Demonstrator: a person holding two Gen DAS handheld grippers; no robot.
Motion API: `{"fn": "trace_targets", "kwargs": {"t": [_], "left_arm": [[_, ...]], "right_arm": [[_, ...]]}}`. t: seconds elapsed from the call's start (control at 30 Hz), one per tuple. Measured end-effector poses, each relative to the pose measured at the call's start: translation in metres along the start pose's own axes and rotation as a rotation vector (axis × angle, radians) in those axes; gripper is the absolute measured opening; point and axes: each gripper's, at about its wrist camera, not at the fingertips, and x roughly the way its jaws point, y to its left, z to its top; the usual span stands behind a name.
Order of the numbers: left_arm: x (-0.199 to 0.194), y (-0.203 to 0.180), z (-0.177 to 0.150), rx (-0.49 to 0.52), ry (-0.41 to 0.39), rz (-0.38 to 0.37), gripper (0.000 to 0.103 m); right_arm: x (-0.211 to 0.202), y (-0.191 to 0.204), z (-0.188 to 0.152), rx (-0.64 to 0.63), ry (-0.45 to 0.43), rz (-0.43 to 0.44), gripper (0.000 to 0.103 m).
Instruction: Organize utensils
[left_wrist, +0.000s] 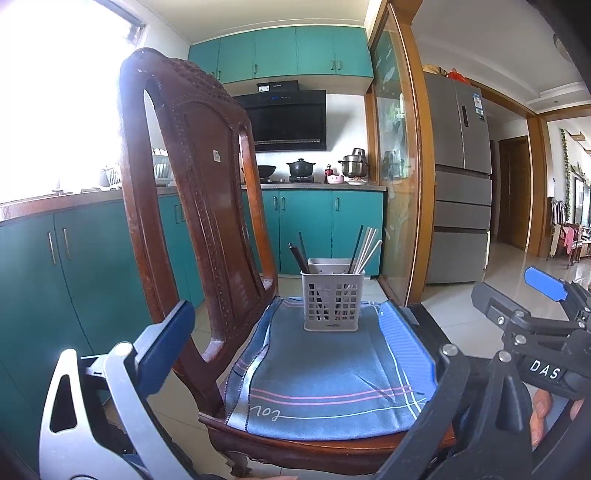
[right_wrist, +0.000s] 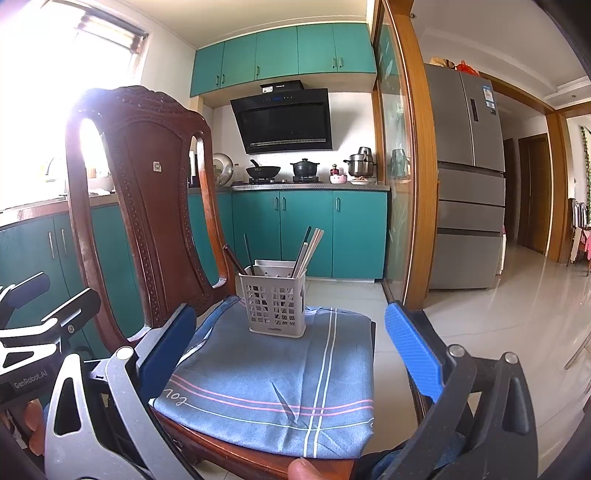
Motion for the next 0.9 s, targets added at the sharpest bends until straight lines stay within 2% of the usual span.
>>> {"fn": "trace_targets", "kwargs": {"t": [0.9], "left_arm": [[0.0032,-0.0046,0.0033,-0.006,0.011,-0.032,0.099]], "right_arm": [[0.0037,-0.0017,-0.0027,-0.003,0.013,-0.002,0.1]]}}
